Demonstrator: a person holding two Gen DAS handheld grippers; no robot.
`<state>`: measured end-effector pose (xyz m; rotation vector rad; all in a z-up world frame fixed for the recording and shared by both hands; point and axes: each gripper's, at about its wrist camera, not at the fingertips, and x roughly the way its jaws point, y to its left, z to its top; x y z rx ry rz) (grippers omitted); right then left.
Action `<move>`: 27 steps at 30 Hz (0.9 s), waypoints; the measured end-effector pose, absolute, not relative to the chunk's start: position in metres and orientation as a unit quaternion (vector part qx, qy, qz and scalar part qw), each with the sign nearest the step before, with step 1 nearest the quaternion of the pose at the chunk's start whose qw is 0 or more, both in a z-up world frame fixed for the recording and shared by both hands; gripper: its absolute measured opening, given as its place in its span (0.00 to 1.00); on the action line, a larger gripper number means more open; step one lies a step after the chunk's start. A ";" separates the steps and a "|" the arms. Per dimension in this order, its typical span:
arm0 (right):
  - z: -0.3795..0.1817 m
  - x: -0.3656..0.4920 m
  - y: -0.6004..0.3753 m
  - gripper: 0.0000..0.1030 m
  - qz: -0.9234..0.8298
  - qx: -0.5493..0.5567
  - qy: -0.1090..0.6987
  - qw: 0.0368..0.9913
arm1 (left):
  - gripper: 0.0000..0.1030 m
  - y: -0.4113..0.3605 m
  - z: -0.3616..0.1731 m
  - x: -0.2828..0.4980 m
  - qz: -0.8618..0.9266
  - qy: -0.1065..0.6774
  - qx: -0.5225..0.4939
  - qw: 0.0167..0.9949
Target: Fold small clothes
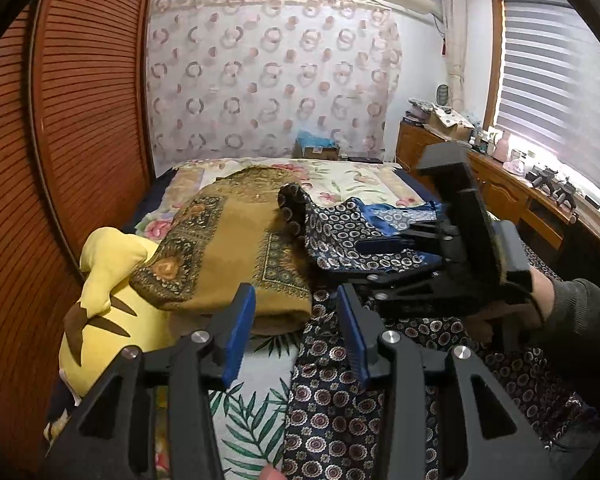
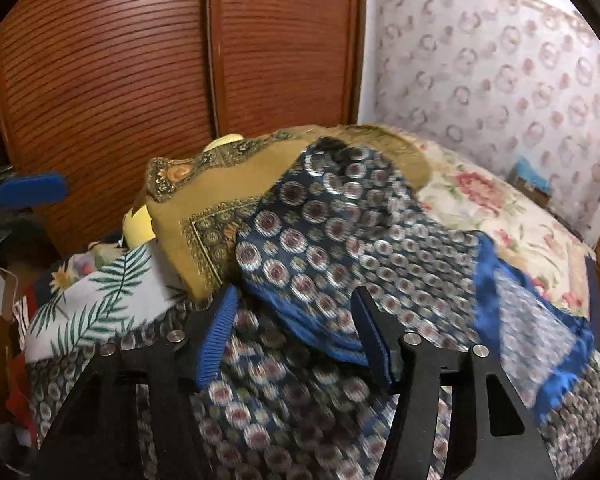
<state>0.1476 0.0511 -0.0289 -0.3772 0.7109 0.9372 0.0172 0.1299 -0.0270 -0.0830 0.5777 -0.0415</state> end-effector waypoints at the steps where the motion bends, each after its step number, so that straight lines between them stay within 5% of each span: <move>1: -0.031 0.150 0.056 0.54 0.441 -0.178 0.336 0.813 | 0.40 0.131 -0.028 0.016 -0.021 0.285 -0.043 0.957; 3: -0.036 0.152 0.065 0.48 0.445 -0.185 0.348 0.804 | 0.40 0.133 -0.030 0.015 -0.022 0.287 -0.045 0.957; 7: -0.044 0.157 0.073 0.20 0.429 -0.211 0.353 0.804 | 0.40 0.134 -0.034 0.016 -0.022 0.290 -0.049 0.956; 14: -0.028 0.185 0.045 0.19 0.372 -0.162 0.342 0.848 | 0.41 0.124 -0.042 0.021 -0.033 0.296 -0.048 0.953; 27: 0.005 0.202 -0.032 0.62 0.310 -0.115 0.326 0.886 | 0.42 0.102 -0.055 0.049 -0.048 0.316 -0.043 0.946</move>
